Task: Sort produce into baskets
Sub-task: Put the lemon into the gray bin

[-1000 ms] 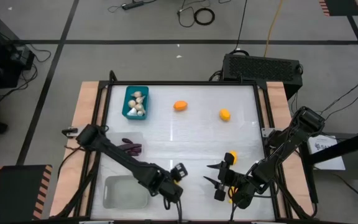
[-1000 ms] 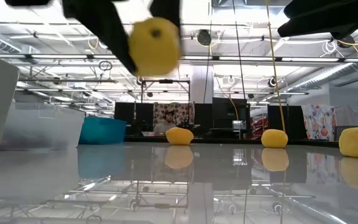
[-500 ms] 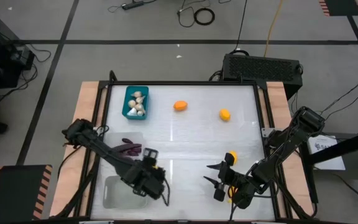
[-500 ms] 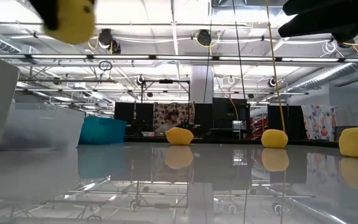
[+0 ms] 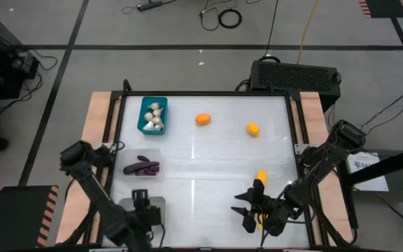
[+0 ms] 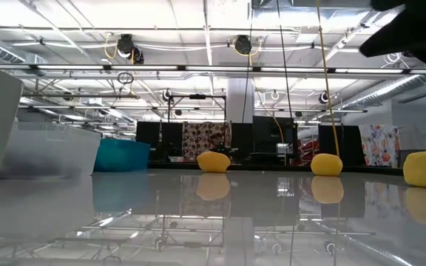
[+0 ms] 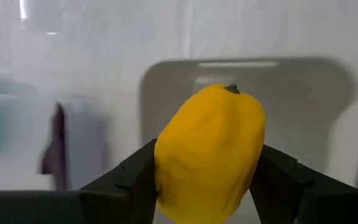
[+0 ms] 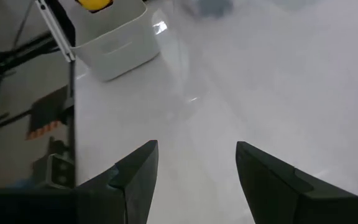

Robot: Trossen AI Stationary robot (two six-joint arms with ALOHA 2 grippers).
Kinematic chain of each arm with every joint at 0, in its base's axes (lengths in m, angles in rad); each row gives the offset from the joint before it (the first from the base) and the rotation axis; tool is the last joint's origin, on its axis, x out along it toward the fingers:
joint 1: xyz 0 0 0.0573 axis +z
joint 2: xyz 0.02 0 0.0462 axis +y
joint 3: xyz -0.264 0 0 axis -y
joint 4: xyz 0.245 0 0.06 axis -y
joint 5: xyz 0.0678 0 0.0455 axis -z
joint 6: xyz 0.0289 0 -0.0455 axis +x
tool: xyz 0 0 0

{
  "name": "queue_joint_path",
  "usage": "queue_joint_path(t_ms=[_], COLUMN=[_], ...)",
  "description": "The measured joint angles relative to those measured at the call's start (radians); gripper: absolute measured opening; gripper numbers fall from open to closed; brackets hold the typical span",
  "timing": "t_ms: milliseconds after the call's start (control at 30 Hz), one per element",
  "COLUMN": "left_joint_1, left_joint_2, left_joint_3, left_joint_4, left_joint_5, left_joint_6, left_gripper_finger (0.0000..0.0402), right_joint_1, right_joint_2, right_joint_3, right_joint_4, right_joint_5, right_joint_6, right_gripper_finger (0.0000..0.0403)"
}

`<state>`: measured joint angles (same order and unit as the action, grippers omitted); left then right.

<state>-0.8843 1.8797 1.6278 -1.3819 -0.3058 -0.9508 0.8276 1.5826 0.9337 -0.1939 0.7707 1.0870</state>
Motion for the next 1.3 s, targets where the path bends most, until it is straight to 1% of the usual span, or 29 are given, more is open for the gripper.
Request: queue_joint_path(t_ms=[100,200,267,400,533,600,633,833,933,1000,1167,1300], left_joint_1=[-0.044,-0.074,-0.085,-0.088,-0.071,-0.053,-0.042,0.038,0.084,0.112,0.184,0.245], left_joint_2=[0.000,0.000,0.000,0.001,0.001,0.001,0.001,0.001,0.001,0.001,0.001,0.001], left_joint_3=[-0.030,-0.057,-0.068,-0.081,-0.082,-0.082,-0.082,-0.082,-0.082,-0.082,-0.082,-0.082], left_joint_4=[0.092,0.187,0.216,0.204,0.148,0.132,0.124,0.116,0.115,0.114,0.117,0.189], left_joint_5=[-0.037,-0.037,-0.030,-0.023,-0.017,-0.010,0.010,0.159,0.233,0.274,0.292,0.288], left_joint_6=[-0.110,-0.164,-0.196,-0.249,-0.305,-0.343,-0.353,-0.351,-0.301,-0.271,-0.220,-0.096], left_gripper_finger=[0.0206,0.0207,0.0207,0.0208,0.0209,0.0215,0.0221,0.0266,0.0272,0.0273,0.0274,0.0274], right_joint_1=[0.015,0.033,0.045,0.059,0.061,0.064,0.064,0.064,0.064,0.066,0.089,0.105], right_joint_2=[0.000,0.000,0.000,0.000,0.000,0.000,0.000,0.000,0.000,0.000,0.000,0.000], right_joint_3=[0.000,0.000,0.000,0.000,0.000,0.000,0.000,0.000,0.000,0.000,0.000,0.000], right_joint_4=[0.000,0.000,0.000,0.000,-0.013,-0.019,-0.024,-0.031,-0.031,-0.039,-0.079,-0.079], right_joint_5=[-0.012,-0.014,-0.015,-0.015,-0.014,-0.013,-0.012,-0.013,-0.013,-0.017,-0.021,-0.022], right_joint_6=[0.055,0.059,0.052,0.007,-0.007,-0.023,-0.038,-0.158,-0.208,-0.209,-0.182,-0.179], right_gripper_finger=[0.0208,0.0208,0.0208,0.0208,0.0208,0.0208,0.0208,0.0208,0.0208,0.0208,0.0208,0.0208])
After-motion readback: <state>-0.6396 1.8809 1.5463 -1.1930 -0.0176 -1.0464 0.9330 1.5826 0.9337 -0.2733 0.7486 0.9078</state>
